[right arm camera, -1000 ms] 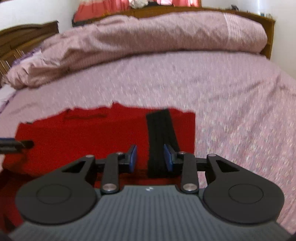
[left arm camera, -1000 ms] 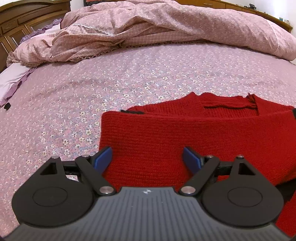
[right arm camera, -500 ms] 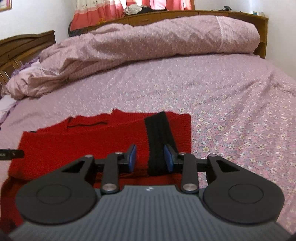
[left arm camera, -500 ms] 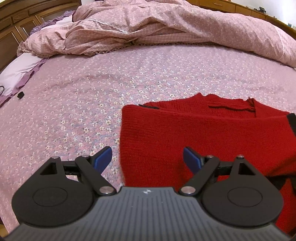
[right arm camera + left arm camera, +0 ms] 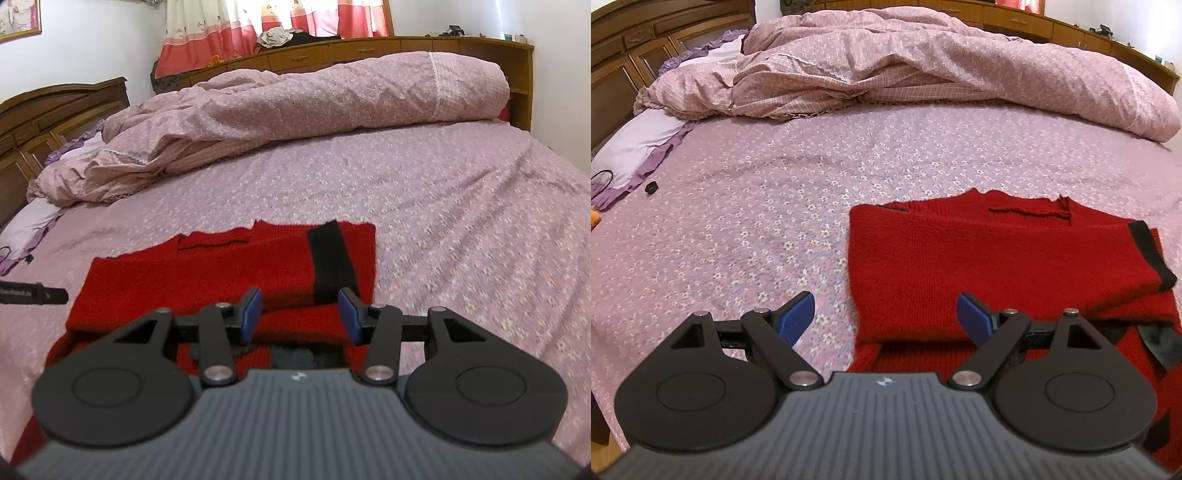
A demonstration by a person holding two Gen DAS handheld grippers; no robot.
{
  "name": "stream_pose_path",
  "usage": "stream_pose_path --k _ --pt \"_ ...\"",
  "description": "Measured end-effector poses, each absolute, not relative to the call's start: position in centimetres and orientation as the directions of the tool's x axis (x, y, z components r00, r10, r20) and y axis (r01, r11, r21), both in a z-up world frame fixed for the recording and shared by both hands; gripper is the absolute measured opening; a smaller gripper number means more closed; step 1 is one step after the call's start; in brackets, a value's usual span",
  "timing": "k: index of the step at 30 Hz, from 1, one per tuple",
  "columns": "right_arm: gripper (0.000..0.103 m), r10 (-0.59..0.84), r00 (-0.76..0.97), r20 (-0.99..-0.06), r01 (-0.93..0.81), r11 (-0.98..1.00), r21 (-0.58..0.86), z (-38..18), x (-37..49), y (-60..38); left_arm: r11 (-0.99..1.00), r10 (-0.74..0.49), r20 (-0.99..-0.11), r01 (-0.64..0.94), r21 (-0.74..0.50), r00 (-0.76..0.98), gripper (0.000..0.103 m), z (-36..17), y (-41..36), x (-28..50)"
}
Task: Fold small clothes
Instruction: 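Regrasp and straighten the folded sleeve's black cuff with the right gripper, then move both tools to the cardigan hem below the black pockets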
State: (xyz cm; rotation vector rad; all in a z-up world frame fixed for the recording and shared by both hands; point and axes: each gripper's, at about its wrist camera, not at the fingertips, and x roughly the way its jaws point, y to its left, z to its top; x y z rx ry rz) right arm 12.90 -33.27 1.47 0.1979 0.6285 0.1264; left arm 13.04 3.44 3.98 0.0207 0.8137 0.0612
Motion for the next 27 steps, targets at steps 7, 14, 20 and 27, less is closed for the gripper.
stream_pose_path --k 7,14,20,27 --pt "0.049 0.159 0.790 -0.592 -0.033 0.975 0.217 1.0 9.2 -34.0 0.998 0.068 -0.733 -0.032 0.062 0.677 0.087 3.6 4.0 9.0" --pt "0.049 0.141 0.765 -0.629 -0.008 0.978 0.209 -0.3 6.1 -34.6 0.998 0.064 -0.754 -0.031 0.057 0.654 0.088 2.4 5.2 5.2" --pt "0.058 0.122 0.747 -0.654 0.008 0.981 0.192 -1.2 4.2 -35.0 0.998 0.057 -0.784 -0.053 0.031 0.618 0.088 0.9 7.0 3.2" --pt "0.058 0.103 0.713 -0.693 0.005 0.988 0.152 -2.4 2.5 -34.9 0.999 0.025 -0.832 -0.046 0.000 0.554 0.088 -1.4 8.8 1.3"
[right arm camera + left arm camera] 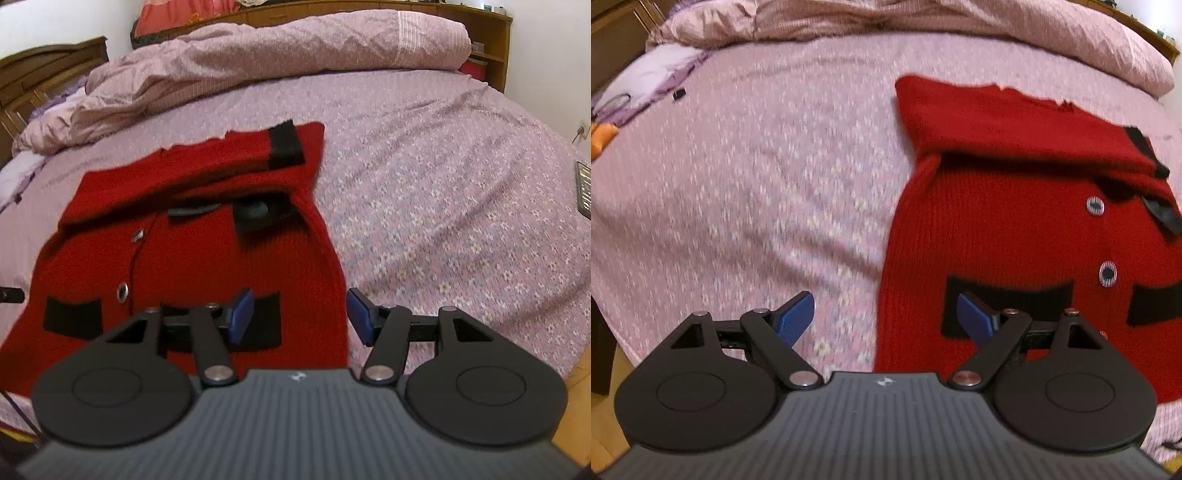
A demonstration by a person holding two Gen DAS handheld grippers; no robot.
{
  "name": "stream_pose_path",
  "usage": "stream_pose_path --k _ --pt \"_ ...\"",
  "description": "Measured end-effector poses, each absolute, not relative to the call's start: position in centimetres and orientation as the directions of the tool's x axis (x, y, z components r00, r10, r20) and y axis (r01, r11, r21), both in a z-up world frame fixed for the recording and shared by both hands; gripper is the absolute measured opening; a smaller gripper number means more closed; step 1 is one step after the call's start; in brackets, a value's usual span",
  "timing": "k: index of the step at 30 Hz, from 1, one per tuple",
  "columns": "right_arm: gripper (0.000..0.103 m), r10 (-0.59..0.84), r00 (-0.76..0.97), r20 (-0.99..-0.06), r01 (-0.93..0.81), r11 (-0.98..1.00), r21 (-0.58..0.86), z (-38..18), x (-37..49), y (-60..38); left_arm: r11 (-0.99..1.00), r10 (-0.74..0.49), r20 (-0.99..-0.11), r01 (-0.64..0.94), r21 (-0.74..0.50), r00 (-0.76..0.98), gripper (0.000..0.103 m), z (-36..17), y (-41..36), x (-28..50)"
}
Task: Fold small clothes
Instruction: 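Move both tools to the cardigan hem below the black pockets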
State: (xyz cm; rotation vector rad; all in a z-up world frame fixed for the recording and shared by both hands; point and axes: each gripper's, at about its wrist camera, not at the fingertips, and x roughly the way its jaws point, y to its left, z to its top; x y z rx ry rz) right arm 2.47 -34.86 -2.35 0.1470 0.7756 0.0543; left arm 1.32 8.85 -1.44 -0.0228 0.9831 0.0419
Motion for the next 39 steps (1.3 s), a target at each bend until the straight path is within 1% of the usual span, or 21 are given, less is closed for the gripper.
stream_pose_path --k 8,13,16,22,29,33,39 --pt "0.058 0.090 0.661 -0.745 0.020 0.990 0.138 -4.0 1.9 -35.3 0.997 -0.060 -0.859 -0.016 -0.078 0.509 0.088 -3.0 9.6 0.4" --pt "0.058 0.108 0.615 -0.781 0.028 0.987 0.158 -5.3 1.8 -35.6 0.997 -0.077 -0.845 0.059 -0.053 0.529 0.088 -3.2 8.8 -0.3" --pt "0.060 0.118 0.623 -0.773 0.017 0.986 0.164 -5.4 1.6 -35.6 0.995 -0.094 -0.842 0.089 -0.054 0.532 0.089 -3.3 8.7 -0.6" --pt "0.061 0.152 0.619 -0.771 -0.003 0.982 0.191 -5.3 1.4 -35.7 0.969 -0.237 -0.833 0.185 -0.164 0.501 0.088 -3.0 8.6 -1.6" --pt "0.061 0.283 0.588 -0.758 -0.071 0.951 0.300 -4.8 0.7 -36.0 0.933 -0.357 -0.819 0.218 -0.288 0.450 0.087 -3.5 8.9 -2.0" --pt "0.061 0.352 0.561 -0.749 -0.106 0.928 0.357 -5.1 1.2 -35.8 0.935 -0.352 -0.821 0.208 -0.287 0.449 0.087 -4.1 8.6 -1.4" --pt "0.061 0.376 0.543 -0.751 -0.138 0.922 0.362 -5.7 2.0 -34.9 0.943 -0.328 -0.830 0.209 -0.260 0.451 0.088 -4.9 7.6 -0.4"
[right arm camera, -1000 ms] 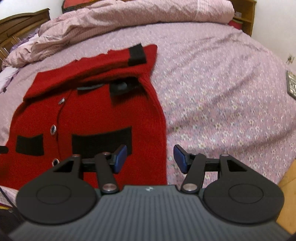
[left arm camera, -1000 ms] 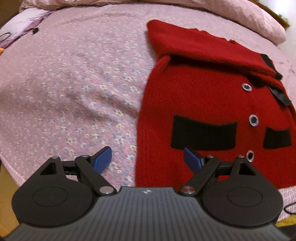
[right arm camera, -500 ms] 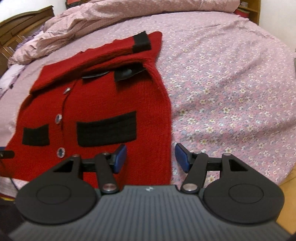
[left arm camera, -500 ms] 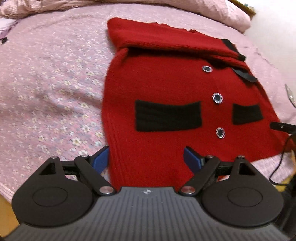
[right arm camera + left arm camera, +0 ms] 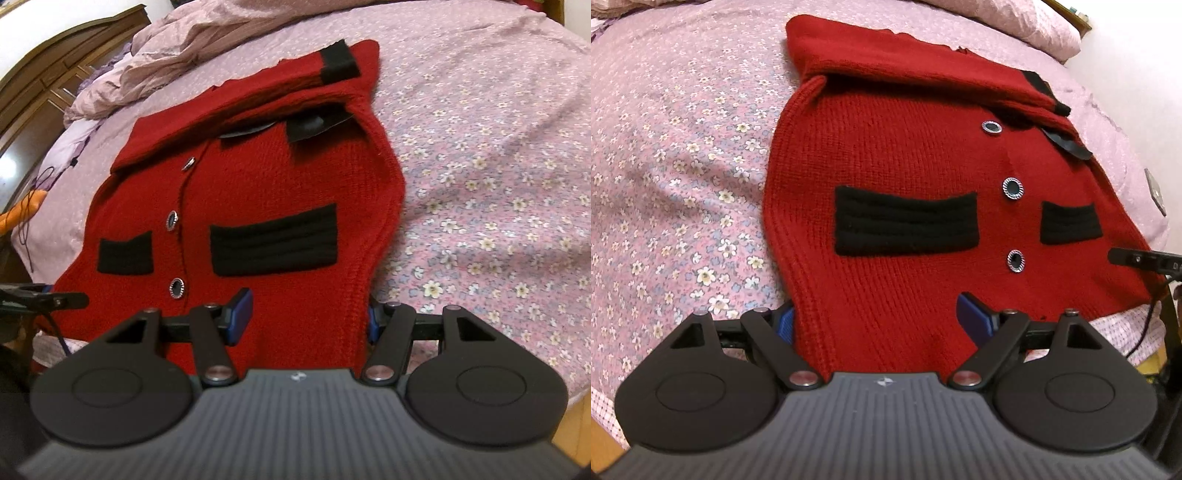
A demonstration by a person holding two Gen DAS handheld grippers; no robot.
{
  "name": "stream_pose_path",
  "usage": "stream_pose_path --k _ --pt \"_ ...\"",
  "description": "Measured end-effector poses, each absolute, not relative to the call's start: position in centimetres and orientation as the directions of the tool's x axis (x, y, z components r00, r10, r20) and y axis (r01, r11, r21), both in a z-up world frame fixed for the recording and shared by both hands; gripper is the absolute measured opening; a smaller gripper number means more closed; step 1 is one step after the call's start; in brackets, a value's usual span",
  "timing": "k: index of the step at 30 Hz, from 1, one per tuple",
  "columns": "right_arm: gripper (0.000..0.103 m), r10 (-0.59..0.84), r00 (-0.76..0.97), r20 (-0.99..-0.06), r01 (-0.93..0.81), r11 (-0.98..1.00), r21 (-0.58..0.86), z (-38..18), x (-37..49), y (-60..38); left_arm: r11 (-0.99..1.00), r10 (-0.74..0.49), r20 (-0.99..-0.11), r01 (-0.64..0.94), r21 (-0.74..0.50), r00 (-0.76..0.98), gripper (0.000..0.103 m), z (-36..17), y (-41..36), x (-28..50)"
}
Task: Fold small clothes
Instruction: 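Move both tools to the cardigan hem below the black pockets, then grasp the cardigan hem with both grippers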
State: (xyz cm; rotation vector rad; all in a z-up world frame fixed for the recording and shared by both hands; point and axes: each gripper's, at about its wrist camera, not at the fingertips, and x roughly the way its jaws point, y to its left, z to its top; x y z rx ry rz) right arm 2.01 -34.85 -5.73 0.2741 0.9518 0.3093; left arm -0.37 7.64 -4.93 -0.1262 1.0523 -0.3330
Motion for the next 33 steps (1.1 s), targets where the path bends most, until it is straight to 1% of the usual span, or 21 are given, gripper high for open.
stream_pose_path --k 4,9,10,11,14,17,24,25,26,27,28,30,31,32,33 --pt "0.061 0.388 0.542 -0.745 -0.143 0.917 0.374 -6.1 2.4 -34.9 0.947 -0.321 -0.834 0.173 -0.272 0.449 0.088 -5.5 7.5 0.6" --pt "0.060 0.394 0.543 -0.742 -0.157 0.915 0.371 -6.3 2.4 -35.1 0.955 -0.284 -0.857 0.202 -0.216 0.430 0.088 -5.4 6.3 0.7" --pt "0.058 0.392 0.545 -0.741 -0.155 0.916 0.371 -6.3 2.3 -35.2 0.955 -0.284 -0.860 0.202 -0.215 0.424 0.088 -5.3 6.2 0.6" --pt "0.056 0.390 0.547 -0.741 -0.152 0.916 0.370 -6.4 2.3 -35.3 0.954 -0.290 -0.861 0.200 -0.224 0.417 0.087 -5.2 6.1 0.5" --pt "0.056 0.398 0.549 -0.735 -0.151 0.912 0.381 -6.3 2.1 -35.6 0.945 -0.323 -0.857 0.187 -0.268 0.401 0.087 -5.2 6.4 0.2" --pt "0.056 0.397 0.550 -0.735 -0.152 0.913 0.380 -6.4 2.1 -35.5 0.942 -0.333 -0.854 0.181 -0.282 0.399 0.087 -5.4 6.7 0.0" --pt "0.056 0.399 0.535 -0.745 -0.162 0.913 0.373 -6.4 2.4 -35.3 0.938 -0.332 -0.860 0.233 -0.257 0.388 0.087 -6.3 5.2 0.1" --pt "0.056 0.400 0.530 -0.748 -0.165 0.914 0.372 -6.4 2.4 -35.3 0.938 -0.330 -0.860 0.237 -0.253 0.388 0.087 -6.5 4.9 0.2" --pt "0.056 0.401 0.525 -0.751 -0.168 0.914 0.370 -6.4 2.5 -35.2 0.939 -0.326 -0.861 0.240 -0.246 0.390 0.084 -6.6 4.6 0.3" --pt "0.056 0.402 0.521 -0.753 -0.170 0.913 0.370 -6.3 2.6 -35.2 0.941 -0.318 -0.862 0.242 -0.237 0.394 0.078 -6.5 4.5 0.3" --pt "0.055 0.404 0.518 -0.754 -0.171 0.912 0.372 -6.3 2.6 -35.2 0.944 -0.310 -0.864 0.239 -0.229 0.396 0.076 -6.6 4.5 0.3" --pt "0.039 0.388 0.518 -0.762 -0.167 0.920 0.355 -6.2 2.7 -35.2 0.950 -0.289 -0.870 0.231 -0.210 0.399 0.068 -6.6 4.5 0.2" --pt "0.024 0.372 0.519 -0.770 -0.160 0.927 0.340 -6.3 2.7 -35.3 0.952 -0.281 -0.873 0.229 -0.201 0.399 0.066 -6.6 4.6 0.2" --pt "0.016 0.359 0.519 -0.776 -0.148 0.932 0.332 -6.3 2.8 -35.4 0.955 -0.270 -0.876 0.228 -0.190 0.400 0.061 -6.5 4.5 0.2" --pt "0.016 0.360 0.519 -0.775 -0.138 0.930 0.340 -6.4 2.8 -35.7 0.959 -0.255 -0.879 0.224 -0.175 0.403 0.053 -6.5 4.5 0.3"
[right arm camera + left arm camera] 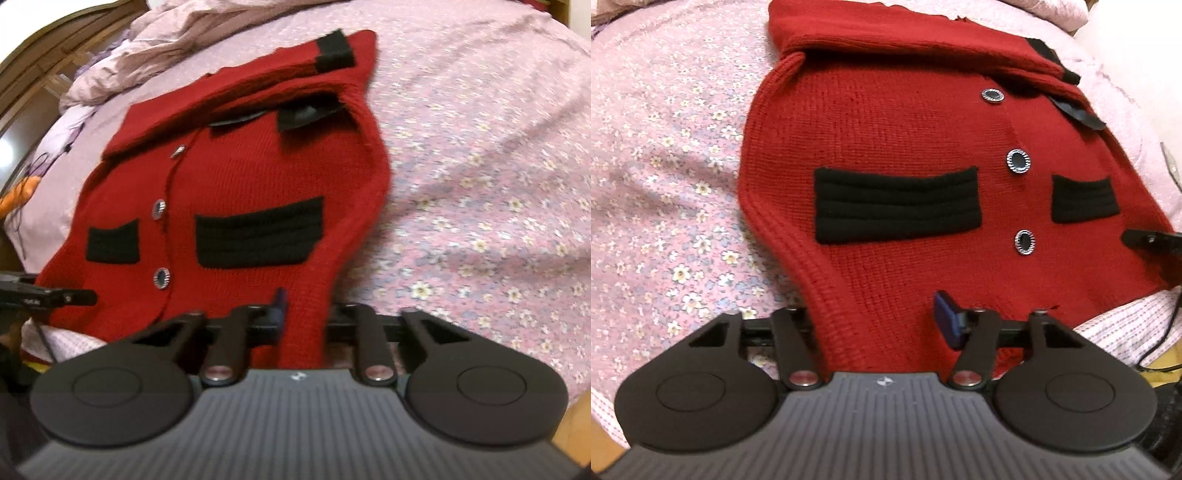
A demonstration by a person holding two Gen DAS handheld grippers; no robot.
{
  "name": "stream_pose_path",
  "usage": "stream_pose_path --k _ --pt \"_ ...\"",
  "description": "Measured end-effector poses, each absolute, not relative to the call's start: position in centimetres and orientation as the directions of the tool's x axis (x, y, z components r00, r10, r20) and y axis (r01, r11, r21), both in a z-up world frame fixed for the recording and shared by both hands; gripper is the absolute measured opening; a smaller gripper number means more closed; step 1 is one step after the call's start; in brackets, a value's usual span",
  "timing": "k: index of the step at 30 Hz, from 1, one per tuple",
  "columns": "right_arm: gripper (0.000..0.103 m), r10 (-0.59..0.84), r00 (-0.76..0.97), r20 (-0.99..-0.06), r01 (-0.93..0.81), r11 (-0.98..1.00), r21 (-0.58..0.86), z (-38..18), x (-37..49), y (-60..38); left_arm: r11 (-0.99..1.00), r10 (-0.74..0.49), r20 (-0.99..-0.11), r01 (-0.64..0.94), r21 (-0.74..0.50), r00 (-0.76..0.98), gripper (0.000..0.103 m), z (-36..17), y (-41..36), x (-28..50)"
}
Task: Fold small clothes
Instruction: 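Grasp the cardigan hem with both grippers, then lift the hem with both grippers and fold it toward the collar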
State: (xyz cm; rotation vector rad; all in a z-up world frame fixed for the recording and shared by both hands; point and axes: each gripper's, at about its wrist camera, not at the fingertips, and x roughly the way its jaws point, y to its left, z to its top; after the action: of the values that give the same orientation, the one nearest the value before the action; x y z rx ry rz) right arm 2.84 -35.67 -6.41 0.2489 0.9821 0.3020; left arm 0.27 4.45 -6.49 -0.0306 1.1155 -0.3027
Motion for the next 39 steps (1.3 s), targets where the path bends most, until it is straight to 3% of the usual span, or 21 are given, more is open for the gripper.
stream_pose_path --k 1,3,6,22,32,39 --pt "0.014 0.373 0.520 -0.769 -0.128 0.923 0.361 -6.4 2.9 -36.0 0.962 -0.241 -0.881 0.219 -0.162 0.407 0.049 -6.4 4.4 0.3" --pt "0.012 0.388 0.526 -0.757 -0.112 0.914 0.391 -6.4 2.8 -36.5 0.971 -0.216 -0.883 0.190 -0.148 0.418 0.027 -6.2 4.7 0.4" --pt "0.011 0.417 0.563 -0.714 -0.103 0.892 0.440 -5.9 2.4 -37.0 0.965 -0.260 -0.863 0.149 -0.216 0.433 0.014 -5.2 6.3 0.2" --pt "0.010 0.485 0.704 -0.518 -0.134 0.808 0.574 -0.6 4.2 -37.8 0.899 -0.392 -0.676 0.102 -0.427 0.623 0.013 2.6 9.1 1.3" --pt "0.010 0.466 0.770 -0.435 -0.092 0.756 0.649 1.4 8.3 -39.7 0.874 -0.360 -0.569 0.055 -0.482 0.739 0.013 7.0 10.0 4.4" --pt "0.010 0.451 0.800 -0.395 -0.080 0.733 0.675 2.3 12.7 -40.7 0.877 -0.311 -0.557 0.005 -0.481 0.770 0.013 8.5 10.2 9.1"
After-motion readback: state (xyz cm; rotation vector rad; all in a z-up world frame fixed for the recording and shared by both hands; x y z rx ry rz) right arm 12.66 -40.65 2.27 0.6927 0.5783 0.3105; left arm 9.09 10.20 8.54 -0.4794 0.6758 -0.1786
